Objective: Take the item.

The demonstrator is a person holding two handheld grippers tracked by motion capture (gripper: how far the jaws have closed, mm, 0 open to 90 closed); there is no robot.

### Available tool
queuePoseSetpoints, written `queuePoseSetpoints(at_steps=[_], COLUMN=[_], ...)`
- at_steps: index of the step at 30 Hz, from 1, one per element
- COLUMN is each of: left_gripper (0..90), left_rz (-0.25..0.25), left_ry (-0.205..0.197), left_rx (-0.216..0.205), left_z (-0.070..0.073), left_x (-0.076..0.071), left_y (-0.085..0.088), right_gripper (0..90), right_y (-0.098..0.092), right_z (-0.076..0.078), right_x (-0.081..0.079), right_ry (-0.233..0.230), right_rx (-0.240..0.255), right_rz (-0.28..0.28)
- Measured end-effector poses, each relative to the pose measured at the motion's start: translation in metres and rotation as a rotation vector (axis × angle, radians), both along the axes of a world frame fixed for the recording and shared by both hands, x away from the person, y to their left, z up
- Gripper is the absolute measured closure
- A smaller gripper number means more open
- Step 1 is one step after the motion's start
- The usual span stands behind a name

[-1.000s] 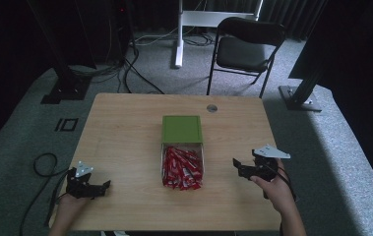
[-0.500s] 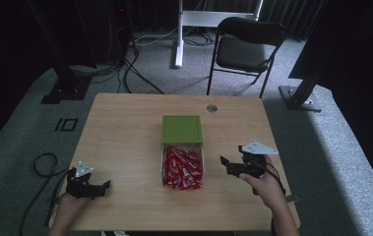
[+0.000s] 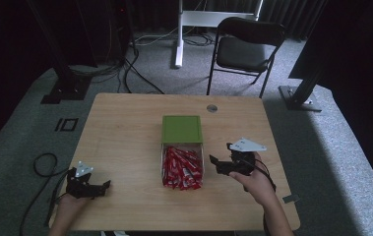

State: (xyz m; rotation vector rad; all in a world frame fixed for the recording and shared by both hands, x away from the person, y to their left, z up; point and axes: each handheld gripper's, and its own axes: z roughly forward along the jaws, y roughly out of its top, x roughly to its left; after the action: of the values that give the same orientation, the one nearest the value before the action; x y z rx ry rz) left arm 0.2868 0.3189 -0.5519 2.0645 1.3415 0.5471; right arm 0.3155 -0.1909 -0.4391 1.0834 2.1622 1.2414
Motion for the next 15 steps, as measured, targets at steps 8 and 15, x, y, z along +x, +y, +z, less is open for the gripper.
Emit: queuePoseSetpoints(at_steps=[8,15], left_gripper=[0.7,0.7], left_rz=[0.001,0.001], left_ry=[-0.001,-0.001], left_rx=[-0.001,-0.001], left_z=[0.0,0.0], left_x=[0.0,0.0], left_y=[0.0,0.0], right_gripper=[19.0,19.2], right_y=[0.015,0.026], right_z=[0.0,-0.002], right_x=[0.002,0.002], right_ry=[0.0,0.0], right_rx=[0.004,-0.009], right_rz=[0.039,0.068])
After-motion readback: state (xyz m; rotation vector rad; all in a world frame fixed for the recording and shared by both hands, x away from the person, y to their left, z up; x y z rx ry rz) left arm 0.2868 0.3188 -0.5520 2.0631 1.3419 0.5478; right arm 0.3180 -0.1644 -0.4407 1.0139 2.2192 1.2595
